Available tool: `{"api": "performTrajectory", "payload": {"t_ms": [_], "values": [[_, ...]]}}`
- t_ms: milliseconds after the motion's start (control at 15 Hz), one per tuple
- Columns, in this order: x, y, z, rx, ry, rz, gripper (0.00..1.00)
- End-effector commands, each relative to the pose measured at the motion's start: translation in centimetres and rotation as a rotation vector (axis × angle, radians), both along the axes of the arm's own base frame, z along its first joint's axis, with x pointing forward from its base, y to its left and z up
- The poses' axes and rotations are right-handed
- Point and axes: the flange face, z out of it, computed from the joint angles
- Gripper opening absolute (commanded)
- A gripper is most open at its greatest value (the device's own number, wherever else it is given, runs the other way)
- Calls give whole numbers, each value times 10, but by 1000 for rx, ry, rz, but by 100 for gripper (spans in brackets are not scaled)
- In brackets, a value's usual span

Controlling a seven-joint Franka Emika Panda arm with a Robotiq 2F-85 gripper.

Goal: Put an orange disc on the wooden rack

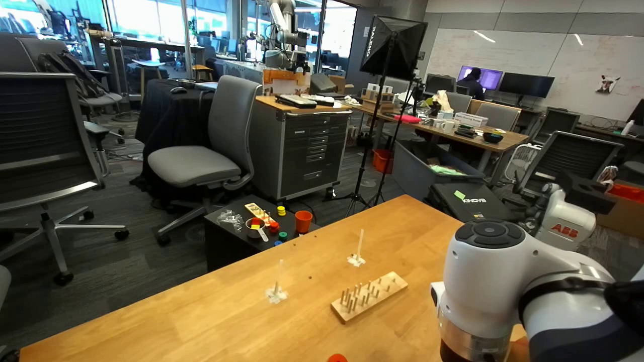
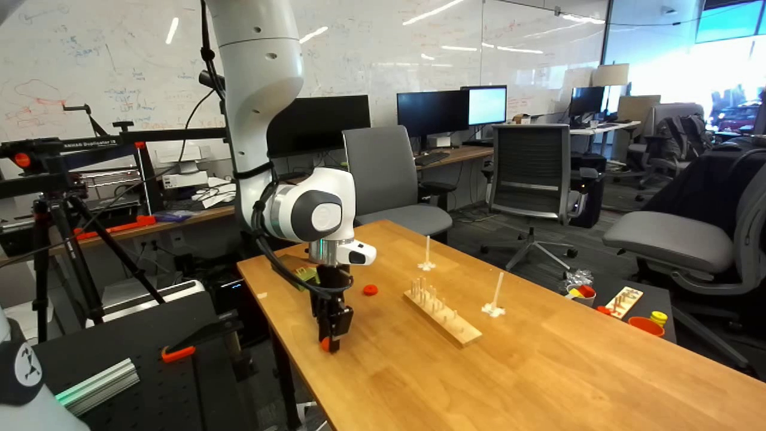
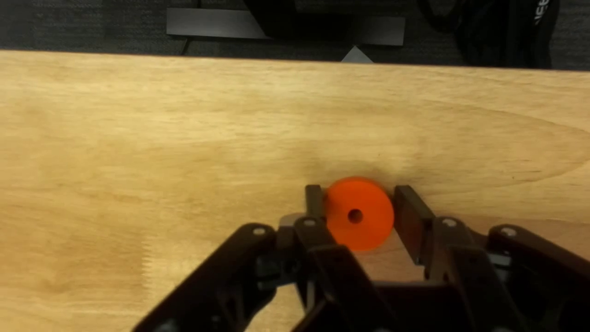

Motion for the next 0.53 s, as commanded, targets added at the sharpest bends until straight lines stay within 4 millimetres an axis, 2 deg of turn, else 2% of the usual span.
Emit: {"api": "performTrajectory", "payload": {"t_ms": [0, 467], "values": [[4, -2, 1, 4, -13, -9, 17], [25, -10, 14, 18, -33, -49, 17]]}}
